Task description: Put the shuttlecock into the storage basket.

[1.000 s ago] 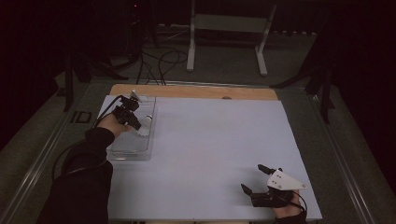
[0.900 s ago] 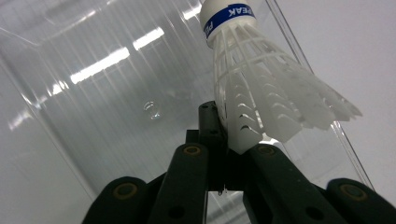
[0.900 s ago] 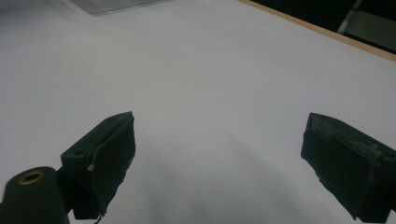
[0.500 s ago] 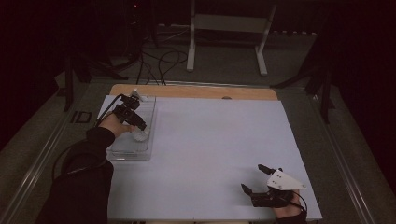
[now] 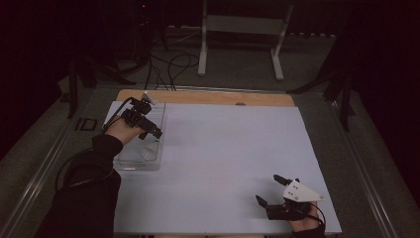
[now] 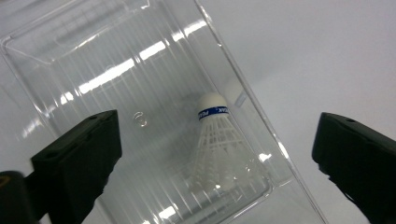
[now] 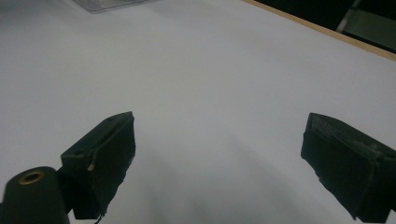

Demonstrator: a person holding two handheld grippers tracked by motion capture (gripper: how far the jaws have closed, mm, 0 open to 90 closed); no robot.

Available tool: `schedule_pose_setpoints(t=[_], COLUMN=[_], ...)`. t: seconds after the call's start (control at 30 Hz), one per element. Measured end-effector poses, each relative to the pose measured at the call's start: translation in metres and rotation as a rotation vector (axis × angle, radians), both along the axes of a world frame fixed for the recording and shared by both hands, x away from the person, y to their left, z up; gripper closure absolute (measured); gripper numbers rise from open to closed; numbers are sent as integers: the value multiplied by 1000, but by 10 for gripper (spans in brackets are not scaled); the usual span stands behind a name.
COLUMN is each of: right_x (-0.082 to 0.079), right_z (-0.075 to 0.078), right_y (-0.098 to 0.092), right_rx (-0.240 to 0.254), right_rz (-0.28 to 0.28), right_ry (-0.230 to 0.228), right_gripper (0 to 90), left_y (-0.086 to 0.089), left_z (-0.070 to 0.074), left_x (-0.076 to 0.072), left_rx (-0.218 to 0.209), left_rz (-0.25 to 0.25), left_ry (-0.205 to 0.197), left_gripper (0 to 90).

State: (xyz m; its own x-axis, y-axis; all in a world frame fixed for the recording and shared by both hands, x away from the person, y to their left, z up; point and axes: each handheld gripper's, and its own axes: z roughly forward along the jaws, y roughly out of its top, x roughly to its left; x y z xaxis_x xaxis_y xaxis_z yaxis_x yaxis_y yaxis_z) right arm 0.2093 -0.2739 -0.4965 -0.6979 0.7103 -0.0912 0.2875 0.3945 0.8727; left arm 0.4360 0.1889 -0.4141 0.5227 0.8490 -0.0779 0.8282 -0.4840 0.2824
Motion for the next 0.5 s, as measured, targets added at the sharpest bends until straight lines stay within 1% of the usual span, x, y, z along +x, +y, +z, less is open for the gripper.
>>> schedule_pose_setpoints(t=[0.13, 0.17, 0.37, 0.43, 0.47, 0.5], right_x=[0, 0, 0, 0, 0, 0], right_z=[0, 0, 0, -1, -1, -1], right_y=[0, 0, 0, 0, 0, 0], right_rx=[3, 3, 1, 0, 1, 1], right_rz=[-1, -1, 0, 0, 0, -1], right_ry=[1, 0, 5, 5, 6, 6], right_gripper=[98, 98, 98, 98, 98, 98], left_y=[-3, -4, -11, -14, -15, -16], left_z=[3, 4, 9, 10, 10, 10], left_x=[-3, -4, -9, -10, -10, -11], left_rx=[-6, 1, -15, -16, -30, -32], left_rz=[-19, -24, -55, -70, -75, -84], left_ry=[-13, -16, -40, -41, -35, -33], left_gripper=[5, 4, 1, 1, 1, 1])
